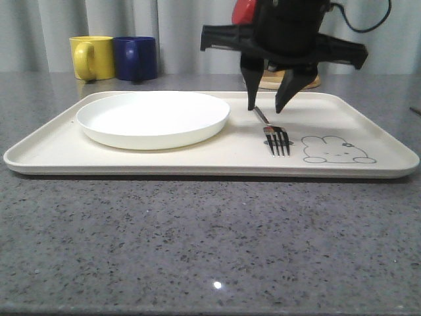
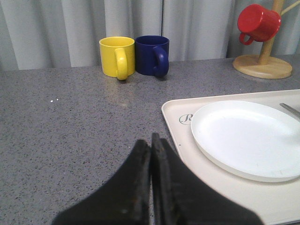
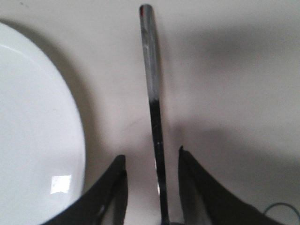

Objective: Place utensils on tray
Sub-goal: 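Lower the fork onto the tray beside the plate and release, then move the right gripper back to the chopsticks and grasp them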

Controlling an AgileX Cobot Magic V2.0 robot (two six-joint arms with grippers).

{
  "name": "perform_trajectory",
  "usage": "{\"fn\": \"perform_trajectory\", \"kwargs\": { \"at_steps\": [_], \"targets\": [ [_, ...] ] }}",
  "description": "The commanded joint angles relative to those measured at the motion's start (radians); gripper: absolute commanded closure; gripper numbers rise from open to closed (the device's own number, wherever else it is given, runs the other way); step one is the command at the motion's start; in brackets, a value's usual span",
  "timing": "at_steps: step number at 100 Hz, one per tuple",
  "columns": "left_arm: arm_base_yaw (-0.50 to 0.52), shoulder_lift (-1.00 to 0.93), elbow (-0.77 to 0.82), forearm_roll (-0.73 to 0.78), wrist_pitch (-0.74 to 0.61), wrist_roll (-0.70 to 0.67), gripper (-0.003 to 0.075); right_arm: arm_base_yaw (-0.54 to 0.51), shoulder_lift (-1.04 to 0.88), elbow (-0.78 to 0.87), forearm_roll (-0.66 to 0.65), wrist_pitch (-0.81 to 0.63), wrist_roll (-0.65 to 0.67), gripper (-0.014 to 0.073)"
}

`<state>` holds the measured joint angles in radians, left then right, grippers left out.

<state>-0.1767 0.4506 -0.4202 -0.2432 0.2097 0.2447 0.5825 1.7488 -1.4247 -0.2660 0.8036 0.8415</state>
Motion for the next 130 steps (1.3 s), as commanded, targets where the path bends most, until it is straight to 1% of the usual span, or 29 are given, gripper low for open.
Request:
{"fn": "perform_trajectory", "kwargs": {
  "at_steps": [1,15,33,46,60,70,81,93,105,130],
  "targets": [
    [-0.009,0.004,-0.027,-0.005,-0.08,0.002,0.0738,-0.014,-0.097,-0.031,-0.037,-0.006,-0.052,0.0305],
    [-0.009,0.004,-0.027,-0.005,-0.08,0.002,0.0738,-0.068,-0.162,-0.031,-0.037,0.053,-0.13,0.0305],
    [-0.009,0.004,-0.027,-0.005,-0.08,0.002,0.0738,-0.193,-0.221,-0.017,-0.037,0.127,-0.263,0.0305],
    [-0.009,0.004,-0.027,-0.005,-0.08,0.002,0.0738,-0.305,-0.252,0.028,-0.033,0.126,-0.32,0.0305],
    [-0.009,0.004,-0.027,-0.005,-0.08,0.002,0.0738,-0.421,-0.261,0.085,0.015,0.118,-0.397,0.0305],
    [-0.009,0.004,-0.027,-0.005,-0.08,0.002,0.0738,-0.483,-0.261,0.125,0.059,0.095,-0.459,0.0305],
    [-0.009,0.004,-0.027,-0.005,-0.08,0.002,0.0738,-0.541,-0.261,0.155,0.092,0.059,-0.486,0.0305],
    [-0.009,0.004,-0.027,-0.005,-0.08,0.002,0.0738,-0.583,-0.259,0.181,0.126,0.017,-0.523,0.0305],
    [-0.009,0.004,-0.027,-0.005,-0.08,0.002,0.0738,-0.59,-0.257,0.204,0.147,-0.013,-0.569,0.0305],
    [-0.009,0.004,-0.027,-0.005,-0.08,0.002,0.0738,-0.59,-0.23,0.21,0.147,-0.042,-0.574,0.0305]
  ]
}}
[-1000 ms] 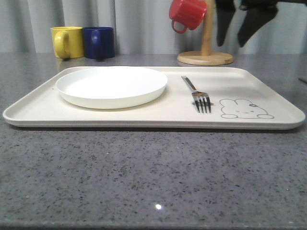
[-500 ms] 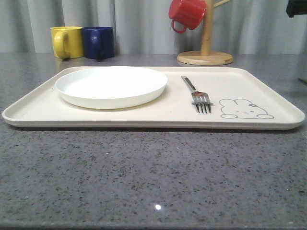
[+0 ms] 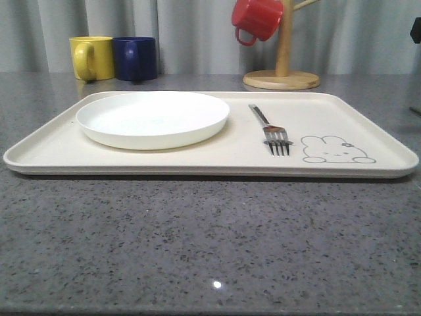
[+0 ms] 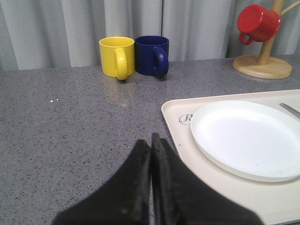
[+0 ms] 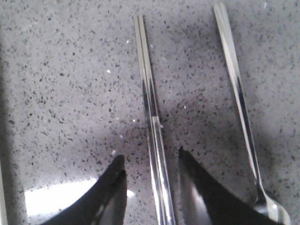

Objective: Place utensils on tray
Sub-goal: 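Move the right gripper back to the chopsticks and grasp them, then carry the chopsticks onto the tray beside the fork and release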

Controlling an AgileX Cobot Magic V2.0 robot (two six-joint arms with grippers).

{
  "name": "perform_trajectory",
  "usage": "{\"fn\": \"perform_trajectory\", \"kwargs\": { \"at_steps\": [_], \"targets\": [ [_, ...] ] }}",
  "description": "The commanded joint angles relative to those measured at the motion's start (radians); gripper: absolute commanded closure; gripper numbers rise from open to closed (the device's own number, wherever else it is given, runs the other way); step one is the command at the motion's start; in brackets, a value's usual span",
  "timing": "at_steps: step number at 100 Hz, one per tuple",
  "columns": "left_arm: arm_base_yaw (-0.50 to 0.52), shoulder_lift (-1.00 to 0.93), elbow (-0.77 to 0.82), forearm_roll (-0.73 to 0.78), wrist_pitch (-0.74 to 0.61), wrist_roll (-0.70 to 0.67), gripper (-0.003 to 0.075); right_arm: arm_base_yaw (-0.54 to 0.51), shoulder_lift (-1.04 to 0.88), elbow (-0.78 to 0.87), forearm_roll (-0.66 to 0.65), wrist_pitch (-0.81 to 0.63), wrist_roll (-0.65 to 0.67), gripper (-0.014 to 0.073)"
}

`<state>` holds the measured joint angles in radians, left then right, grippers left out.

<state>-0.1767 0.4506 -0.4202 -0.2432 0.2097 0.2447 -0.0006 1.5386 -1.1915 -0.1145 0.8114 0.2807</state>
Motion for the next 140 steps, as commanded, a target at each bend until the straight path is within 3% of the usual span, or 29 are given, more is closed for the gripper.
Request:
{"fn": "perform_trajectory", "kwargs": {
  "at_steps": [1,69,76,95,120,140],
  "targets": [
    [-0.009,0.004,-0.027,-0.005,-0.08,0.002,0.0738,-0.007,-0.017,-0.024,-0.005,-0.05,-0.013,0.0305],
    [-0.009,0.004,-0.027,-0.005,-0.08,0.002,0.0738,-0.007,0.097,-0.024,-0.005,-0.067,-0.013,0.031],
    [-0.009,0.004,-0.027,-0.005,-0.08,0.002,0.0738,-0.007,0.097,-0.024,-0.005,-0.064,-0.013,0.0358],
    [-0.009,0.004,-0.027,-0.005,-0.08,0.002,0.0738,-0.007,0.097,-0.028,-0.005,-0.053,0.006,0.0597],
    [-0.009,0.004,-0.027,-0.005,-0.08,0.002,0.0738,0.009,0.026,-0.061,0.009,0.003,0.033,0.0609],
    [-0.009,0.004,-0.027,-0.005,-0.08,0.002,0.0738,0.099,-0.047,-0.11,0.065,0.045,0.06,0.0609]
  ]
}}
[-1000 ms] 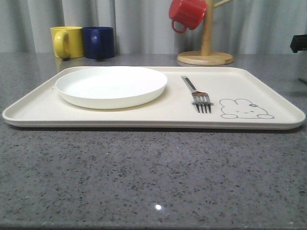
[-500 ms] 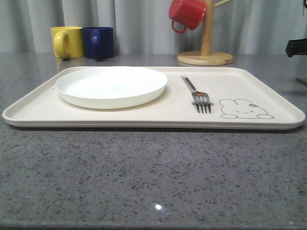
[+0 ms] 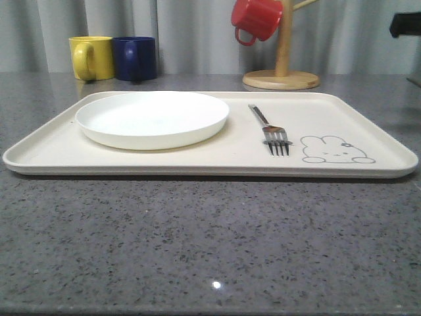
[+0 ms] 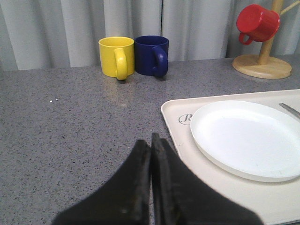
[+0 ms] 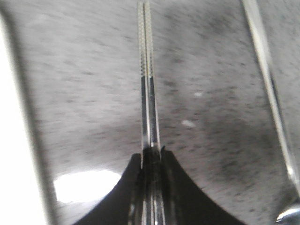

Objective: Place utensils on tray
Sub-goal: 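Carry the chopsticks onto the tray beside the fork and release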

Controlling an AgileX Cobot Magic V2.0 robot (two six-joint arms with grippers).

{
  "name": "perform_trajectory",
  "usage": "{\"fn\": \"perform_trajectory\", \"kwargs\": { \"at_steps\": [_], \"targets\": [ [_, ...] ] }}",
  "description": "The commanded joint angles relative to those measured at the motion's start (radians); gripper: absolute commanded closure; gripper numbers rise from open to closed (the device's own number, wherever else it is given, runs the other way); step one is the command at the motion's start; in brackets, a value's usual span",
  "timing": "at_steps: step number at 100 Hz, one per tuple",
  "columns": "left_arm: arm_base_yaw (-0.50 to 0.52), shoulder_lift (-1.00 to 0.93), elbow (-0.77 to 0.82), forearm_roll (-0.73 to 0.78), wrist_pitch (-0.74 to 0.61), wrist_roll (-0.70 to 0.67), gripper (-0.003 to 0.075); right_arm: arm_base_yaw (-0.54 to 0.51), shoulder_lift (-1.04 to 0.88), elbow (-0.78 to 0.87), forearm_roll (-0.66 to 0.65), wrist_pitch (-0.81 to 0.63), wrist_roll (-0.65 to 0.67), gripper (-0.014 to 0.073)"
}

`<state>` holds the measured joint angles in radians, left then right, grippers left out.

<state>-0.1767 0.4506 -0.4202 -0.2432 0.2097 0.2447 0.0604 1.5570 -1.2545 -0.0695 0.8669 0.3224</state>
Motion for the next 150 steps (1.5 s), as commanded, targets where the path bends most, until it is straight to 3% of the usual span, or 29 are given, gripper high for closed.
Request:
{"fn": "perform_trajectory", "kwargs": {
  "at_steps": [1,42,115,127,150],
  "targets": [
    [-0.009,0.004,-0.027,-0.005,-0.08,0.002,0.0738,0.042,-0.068,-0.05,0.02,-0.009,0.026,0.0609],
    [-0.009,0.004,-0.027,-0.005,-0.08,0.002,0.0738,0.278,-0.056,-0.085,0.02,-0.1,0.174,0.0609],
    [-0.009,0.004,-0.027,-0.005,-0.08,0.002,0.0738,0.324,0.131,-0.085,0.048,-0.187,0.227,0.0604],
    [-0.009,0.004,-0.027,-0.005,-0.08,0.002,0.0738,0.324,0.139,-0.085,0.048,-0.175,0.227,0.0538],
    [-0.009,0.004,-0.027,-0.005,-0.08,0.002,0.0738,0.324,0.138,-0.085,0.048,-0.173,0.227,0.0309]
  ]
}}
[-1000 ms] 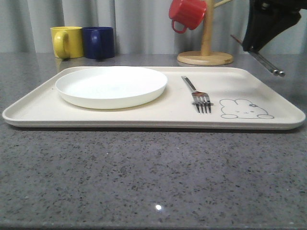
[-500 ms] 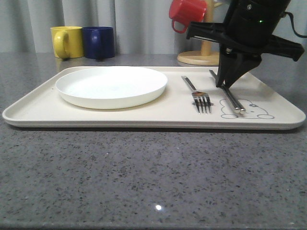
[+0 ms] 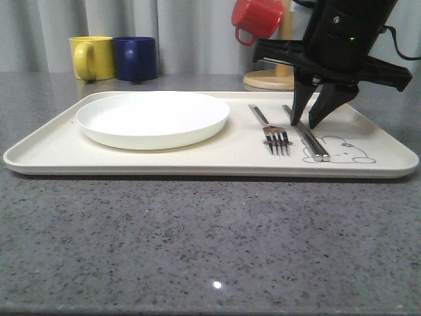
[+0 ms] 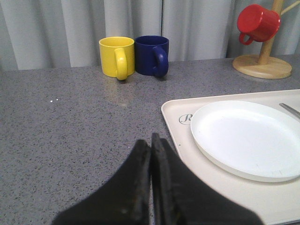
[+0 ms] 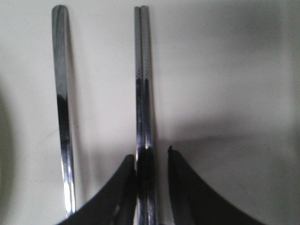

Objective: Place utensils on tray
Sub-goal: 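Carry the chopsticks onto the tray beside the fork and release, then raise the right gripper and move it to the spoon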

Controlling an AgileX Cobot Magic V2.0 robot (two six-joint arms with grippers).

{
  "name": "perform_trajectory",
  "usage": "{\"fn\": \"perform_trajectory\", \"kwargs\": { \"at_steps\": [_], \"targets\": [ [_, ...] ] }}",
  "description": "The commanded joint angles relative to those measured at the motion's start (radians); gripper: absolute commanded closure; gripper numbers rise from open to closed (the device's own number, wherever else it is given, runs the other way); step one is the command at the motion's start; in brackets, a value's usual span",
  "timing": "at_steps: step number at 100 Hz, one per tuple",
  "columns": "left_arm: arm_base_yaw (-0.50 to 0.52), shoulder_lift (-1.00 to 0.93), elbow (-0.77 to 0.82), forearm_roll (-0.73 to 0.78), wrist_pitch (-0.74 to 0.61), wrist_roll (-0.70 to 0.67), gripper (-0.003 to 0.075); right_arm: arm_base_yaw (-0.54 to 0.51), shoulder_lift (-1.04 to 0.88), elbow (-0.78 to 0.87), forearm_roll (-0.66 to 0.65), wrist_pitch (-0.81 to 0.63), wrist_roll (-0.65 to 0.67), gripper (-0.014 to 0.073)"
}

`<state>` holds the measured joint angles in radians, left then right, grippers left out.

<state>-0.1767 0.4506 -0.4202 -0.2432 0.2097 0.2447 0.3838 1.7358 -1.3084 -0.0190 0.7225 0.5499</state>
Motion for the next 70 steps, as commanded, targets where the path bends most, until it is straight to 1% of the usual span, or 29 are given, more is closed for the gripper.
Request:
{"fn": "perform_trajectory", "kwargs": {
  "at_steps": [1,10,25,43,54,70],
  "targets": [
    [-0.009,0.004,-0.027,-0.005,-0.08,0.002,0.0738,0.0,-0.04,-0.031,-0.003,-0.029,-0.001,0.0301],
    [-0.009,0.004,-0.027,-0.005,-0.08,0.002,0.0738,0.0,-0.046,-0.031,-0.003,-0.028,-0.001,0.027],
    [-0.009,0.004,-0.027,-0.005,-0.08,0.002,0.0738,0.0,-0.082,-0.031,-0.01,-0.028,-0.001,0.027],
    [-0.009,0.004,-0.027,-0.005,-0.08,0.002,0.0738,-0.011,-0.169,-0.031,-0.11,-0.006,-0.001,0.027],
    [-0.009,0.004,-0.027,-0.005,-0.08,0.002,0.0738,-0.062,-0.218,-0.031,-0.164,0.055,-0.005,0.027],
    [-0.009,0.004,-0.027,-0.005,-0.08,0.002,0.0738,-0.191,-0.267,-0.031,-0.171,0.149,-0.117,0.027]
  ]
}}
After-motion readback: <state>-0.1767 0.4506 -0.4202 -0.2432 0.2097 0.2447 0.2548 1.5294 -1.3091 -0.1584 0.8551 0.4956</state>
